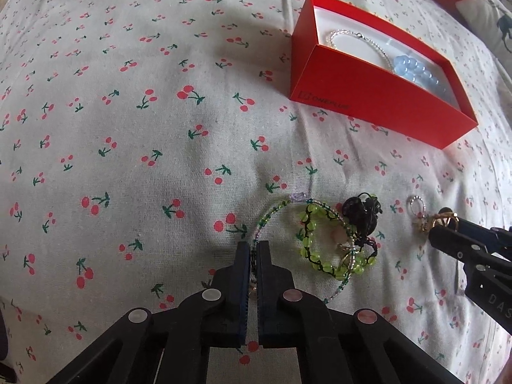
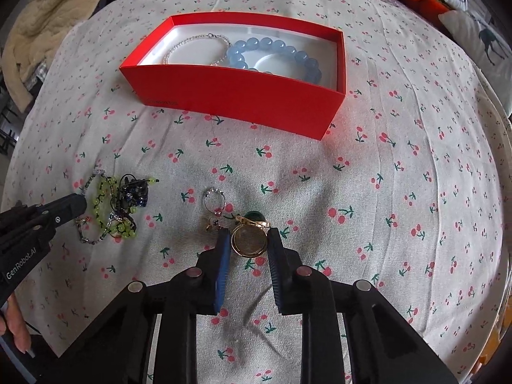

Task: Organize jewelry
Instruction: 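Grasp the thin green-beaded bracelet with the left tool while the right tool grasps the gold green-stone ring, then carry the bracelet and ring into the red box and open both tools, then withdraw both tools from the box toward the remaining jewelry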

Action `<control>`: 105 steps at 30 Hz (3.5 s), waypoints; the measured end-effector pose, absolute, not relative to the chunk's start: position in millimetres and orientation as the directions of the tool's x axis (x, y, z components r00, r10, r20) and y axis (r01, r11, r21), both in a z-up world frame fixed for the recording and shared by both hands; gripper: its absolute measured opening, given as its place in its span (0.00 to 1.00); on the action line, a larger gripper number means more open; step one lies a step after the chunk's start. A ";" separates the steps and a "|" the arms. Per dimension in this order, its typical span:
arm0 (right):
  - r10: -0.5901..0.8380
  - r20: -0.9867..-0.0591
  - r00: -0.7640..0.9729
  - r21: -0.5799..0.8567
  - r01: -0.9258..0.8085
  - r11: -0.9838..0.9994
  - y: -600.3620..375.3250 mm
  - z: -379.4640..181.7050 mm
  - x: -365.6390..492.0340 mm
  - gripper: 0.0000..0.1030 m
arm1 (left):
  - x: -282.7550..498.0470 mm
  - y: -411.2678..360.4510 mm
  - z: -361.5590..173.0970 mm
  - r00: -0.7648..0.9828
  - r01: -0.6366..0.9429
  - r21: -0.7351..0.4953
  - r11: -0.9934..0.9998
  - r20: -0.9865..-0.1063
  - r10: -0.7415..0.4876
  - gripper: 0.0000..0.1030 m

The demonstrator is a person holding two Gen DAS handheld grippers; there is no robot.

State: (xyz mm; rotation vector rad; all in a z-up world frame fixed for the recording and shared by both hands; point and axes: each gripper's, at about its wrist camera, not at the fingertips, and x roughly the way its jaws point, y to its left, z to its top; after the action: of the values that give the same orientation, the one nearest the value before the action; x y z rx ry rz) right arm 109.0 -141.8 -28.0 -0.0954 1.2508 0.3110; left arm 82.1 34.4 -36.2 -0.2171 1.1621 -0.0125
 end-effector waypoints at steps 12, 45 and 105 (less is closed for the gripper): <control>0.241 -0.919 0.312 0.160 -0.264 0.951 -158.3 4.0 105.3 0.24 | 70.5 43.4 2.1 0.464 -0.087 -0.295 0.951 -0.857 -0.223 0.00; 0.382 -0.818 0.431 0.364 -0.126 0.923 -195.0 44.7 176.7 0.24 | 157.9 -30.5 82.7 0.530 0.052 -0.342 0.938 -0.787 -0.317 0.00; 0.377 -0.812 0.446 0.321 -0.200 0.926 -215.5 66.3 112.9 0.57 | 69.3 -3.3 43.0 0.503 -0.162 -0.182 0.970 -0.861 -0.077 0.84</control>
State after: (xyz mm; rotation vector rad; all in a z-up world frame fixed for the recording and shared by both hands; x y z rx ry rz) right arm 112.9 -215.5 66.3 0.1880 1.0505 0.3601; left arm 69.3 -3.3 43.0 -0.2528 1.0458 0.0519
